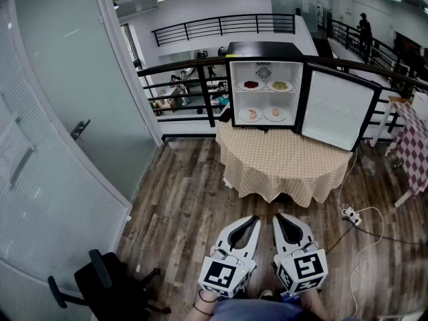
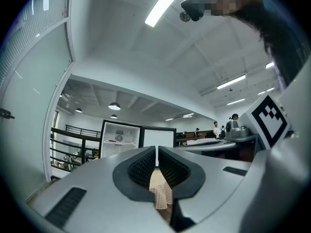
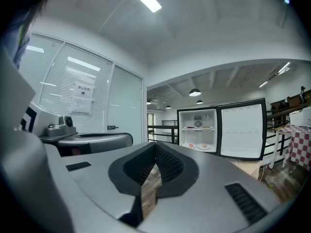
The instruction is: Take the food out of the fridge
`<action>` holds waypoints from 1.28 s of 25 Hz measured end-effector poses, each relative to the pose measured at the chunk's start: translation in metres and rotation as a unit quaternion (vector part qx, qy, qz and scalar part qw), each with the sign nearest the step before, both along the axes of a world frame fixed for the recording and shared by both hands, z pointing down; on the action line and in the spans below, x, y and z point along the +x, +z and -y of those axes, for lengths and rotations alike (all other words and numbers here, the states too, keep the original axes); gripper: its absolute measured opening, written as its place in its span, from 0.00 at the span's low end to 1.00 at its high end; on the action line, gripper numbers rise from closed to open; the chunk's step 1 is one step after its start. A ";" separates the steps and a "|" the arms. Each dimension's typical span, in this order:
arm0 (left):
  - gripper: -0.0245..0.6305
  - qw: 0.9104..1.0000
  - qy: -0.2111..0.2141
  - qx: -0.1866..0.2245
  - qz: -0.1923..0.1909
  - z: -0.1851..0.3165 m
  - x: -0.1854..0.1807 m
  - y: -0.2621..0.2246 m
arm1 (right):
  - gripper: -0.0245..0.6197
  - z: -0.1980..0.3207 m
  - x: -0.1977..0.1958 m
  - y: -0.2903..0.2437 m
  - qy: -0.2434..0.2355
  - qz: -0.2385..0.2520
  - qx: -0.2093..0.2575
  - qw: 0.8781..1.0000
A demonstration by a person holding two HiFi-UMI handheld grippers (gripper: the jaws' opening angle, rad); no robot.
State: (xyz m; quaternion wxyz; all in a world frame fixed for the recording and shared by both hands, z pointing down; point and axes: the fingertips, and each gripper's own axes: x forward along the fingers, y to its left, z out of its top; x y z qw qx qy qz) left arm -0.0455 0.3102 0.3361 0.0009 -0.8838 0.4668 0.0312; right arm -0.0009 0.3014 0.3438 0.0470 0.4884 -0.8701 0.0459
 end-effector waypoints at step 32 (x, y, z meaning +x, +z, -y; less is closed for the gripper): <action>0.06 0.997 0.060 -0.040 -0.001 0.043 -0.044 0.043 | 0.06 0.038 -0.042 0.053 0.056 0.001 -0.038 0.998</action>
